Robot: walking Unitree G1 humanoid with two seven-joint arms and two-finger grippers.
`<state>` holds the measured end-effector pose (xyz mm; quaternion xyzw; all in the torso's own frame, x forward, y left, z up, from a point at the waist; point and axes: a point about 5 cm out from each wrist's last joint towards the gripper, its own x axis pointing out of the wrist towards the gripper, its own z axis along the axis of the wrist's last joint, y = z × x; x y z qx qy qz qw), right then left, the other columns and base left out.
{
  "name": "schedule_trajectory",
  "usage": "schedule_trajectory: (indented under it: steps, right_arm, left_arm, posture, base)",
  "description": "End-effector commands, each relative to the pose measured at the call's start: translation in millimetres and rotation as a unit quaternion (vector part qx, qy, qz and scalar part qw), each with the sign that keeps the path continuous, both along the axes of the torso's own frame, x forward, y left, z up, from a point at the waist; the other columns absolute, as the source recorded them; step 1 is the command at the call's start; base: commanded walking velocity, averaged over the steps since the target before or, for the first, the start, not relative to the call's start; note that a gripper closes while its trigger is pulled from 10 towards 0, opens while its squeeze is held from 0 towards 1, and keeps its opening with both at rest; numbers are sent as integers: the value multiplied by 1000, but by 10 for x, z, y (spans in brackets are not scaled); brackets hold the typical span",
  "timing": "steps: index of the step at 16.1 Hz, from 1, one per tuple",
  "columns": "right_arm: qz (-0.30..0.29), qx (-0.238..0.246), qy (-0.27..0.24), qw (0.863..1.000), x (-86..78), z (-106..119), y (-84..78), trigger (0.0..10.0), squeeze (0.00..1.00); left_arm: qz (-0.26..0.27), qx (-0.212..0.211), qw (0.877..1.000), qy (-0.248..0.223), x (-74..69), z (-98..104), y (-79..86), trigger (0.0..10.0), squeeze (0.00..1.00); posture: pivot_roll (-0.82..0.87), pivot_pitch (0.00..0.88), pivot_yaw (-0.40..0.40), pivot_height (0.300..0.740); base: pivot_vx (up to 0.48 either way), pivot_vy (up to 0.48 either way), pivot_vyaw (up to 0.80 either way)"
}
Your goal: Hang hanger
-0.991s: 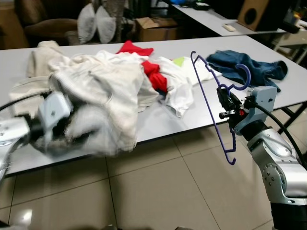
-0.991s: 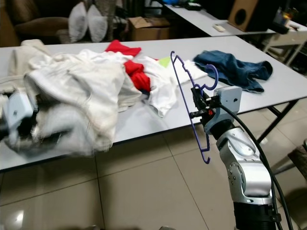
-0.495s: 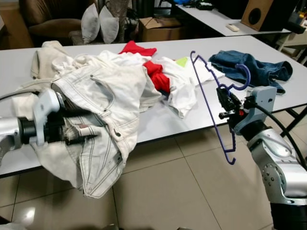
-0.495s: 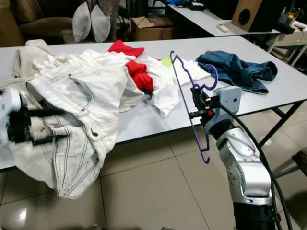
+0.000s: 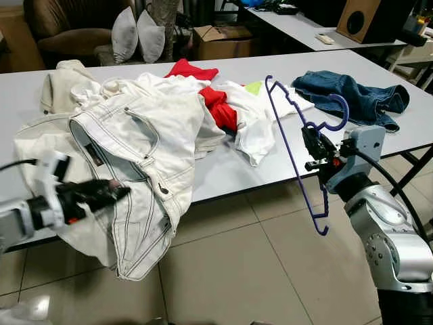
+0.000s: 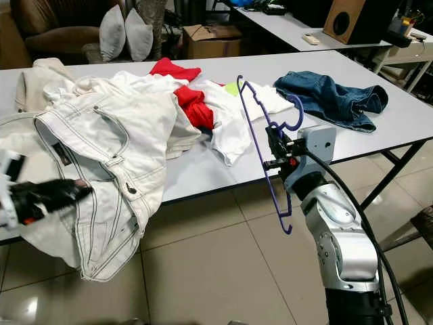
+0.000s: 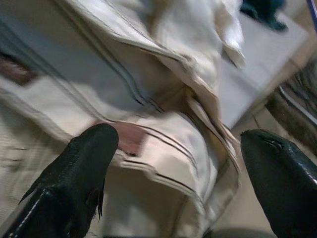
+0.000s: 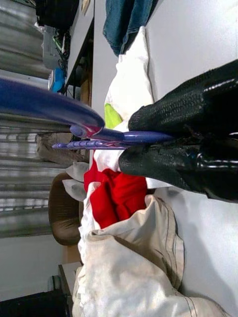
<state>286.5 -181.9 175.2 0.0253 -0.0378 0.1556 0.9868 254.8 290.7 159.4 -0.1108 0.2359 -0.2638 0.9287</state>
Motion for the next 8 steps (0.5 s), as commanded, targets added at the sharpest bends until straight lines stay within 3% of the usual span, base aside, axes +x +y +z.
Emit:
schedule_trajectory:
  steps: [1, 2, 3, 4, 5, 8]
  right_arm:
    - [1, -1, -9, 1000, -3, 42, -2, 10000, 0]
    - [4, -1, -8, 1000, 1, 40, 15, 10000, 0]
    - [5, 0, -7, 1000, 3, 40, 25, 10000, 0]
    - [7, 1, -7, 1000, 4, 39, 32, 10000, 0]
    - [8, 1, -6, 1000, 3, 37, 36, 10000, 0]
    - [6, 2, -6, 1000, -9, 30, 34, 10000, 0]
  left_arm:
    - [27, -24, 999, 7, 27, 1, 9, 10000, 1000]
    - [58, -49, 997, 21, 34, -48, 30, 10000, 886]
    - [78, -59, 995, 32, 32, -85, 32, 10000, 514]
    - [89, -61, 993, 42, 28, -115, 24, 10000, 75]
    - [96, -62, 992, 55, 20, -139, 5, 10000, 0]
    - [117, -33, 989, 83, -1, -220, 14, 10000, 0]
  posture:
    - [-125, 0, -32, 740]
    - [-124, 0, -35, 740]
    - [-124, 0, -35, 740]
    - [-126, 0, -34, 740]
    - [-126, 0, -34, 740]
    - [-128, 0, -26, 740]
  base:
    - [0, 0, 0]
    - [0, 0, 0]
    - [0, 0, 0]
    - [0, 0, 0]
    - [0, 0, 0]
    - [0, 0, 0]
